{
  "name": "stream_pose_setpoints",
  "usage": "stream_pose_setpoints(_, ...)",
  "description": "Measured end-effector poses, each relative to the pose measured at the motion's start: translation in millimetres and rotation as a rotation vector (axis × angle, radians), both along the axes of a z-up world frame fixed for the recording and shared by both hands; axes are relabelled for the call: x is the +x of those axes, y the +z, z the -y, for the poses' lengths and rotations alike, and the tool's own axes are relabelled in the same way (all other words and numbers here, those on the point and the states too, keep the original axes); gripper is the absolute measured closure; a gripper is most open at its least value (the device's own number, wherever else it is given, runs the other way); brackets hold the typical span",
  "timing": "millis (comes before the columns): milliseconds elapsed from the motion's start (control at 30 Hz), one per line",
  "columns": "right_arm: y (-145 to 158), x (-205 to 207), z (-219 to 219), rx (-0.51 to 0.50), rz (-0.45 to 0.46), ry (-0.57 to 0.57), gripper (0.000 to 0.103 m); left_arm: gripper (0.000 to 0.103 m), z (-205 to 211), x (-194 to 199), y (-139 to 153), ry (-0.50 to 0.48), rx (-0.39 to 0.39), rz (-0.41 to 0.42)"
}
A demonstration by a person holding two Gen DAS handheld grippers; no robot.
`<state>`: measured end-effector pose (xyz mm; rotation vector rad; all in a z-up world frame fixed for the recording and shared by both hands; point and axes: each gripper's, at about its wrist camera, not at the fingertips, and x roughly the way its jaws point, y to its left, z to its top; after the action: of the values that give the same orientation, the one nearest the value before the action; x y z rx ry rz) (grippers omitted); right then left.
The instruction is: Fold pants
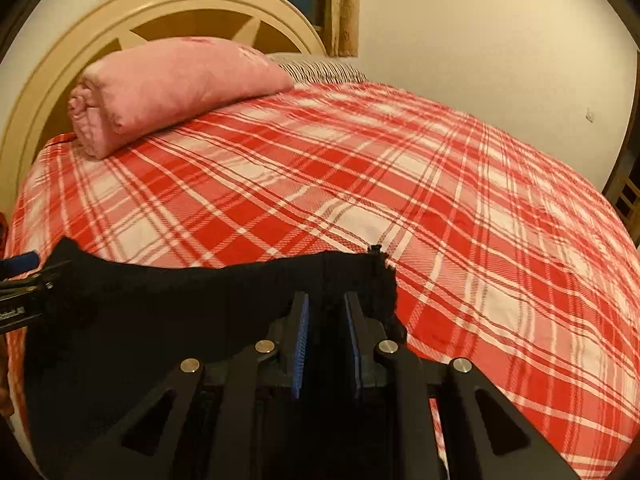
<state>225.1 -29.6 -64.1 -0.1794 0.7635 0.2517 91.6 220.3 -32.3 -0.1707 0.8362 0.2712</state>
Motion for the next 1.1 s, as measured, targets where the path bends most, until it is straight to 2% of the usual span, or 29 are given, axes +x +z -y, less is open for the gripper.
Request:
stream_pose_setpoints(200,-18.4,16.0,3.3,0.018,-0.031,-0.017,0.085,0.009,-20.3,15.1,-22.8,0.051,-0.07,-0.056)
stream_pose_setpoints(267,-20.4,17.9,1.2,0.002,-0.025,-0.015,0.085,0.003,-21.0,17.7,-27.7,0.061,-0.068,-0.057)
stream_pose_setpoints(400,-22.9,24.7,0.6,0.001,-0.027,-0.022,0.085,0.0,-26.8,28.4,-37.2,0.075,-0.077,-0.075)
stream_pose_setpoints(533,-24.1,28.7,1.7,0.012,-0.033,-0.022,0.085,0.0,-23.1,34.8,-40.0,0.071,-0.028,-0.066)
stream_pose_setpoints(800,-20.4,22.1,5.6,0.027,-0.035,-0.032,0.085,0.0,-24.9,42.0,-41.3,0.061,-0.005,-0.061)
stream_pose_setpoints(1100,-4.8,-13.1,24.3,0.113,0.004,-0.056,0.085,0.0,-26.5,50.3,-43.7,0.044,0.015,-0.069)
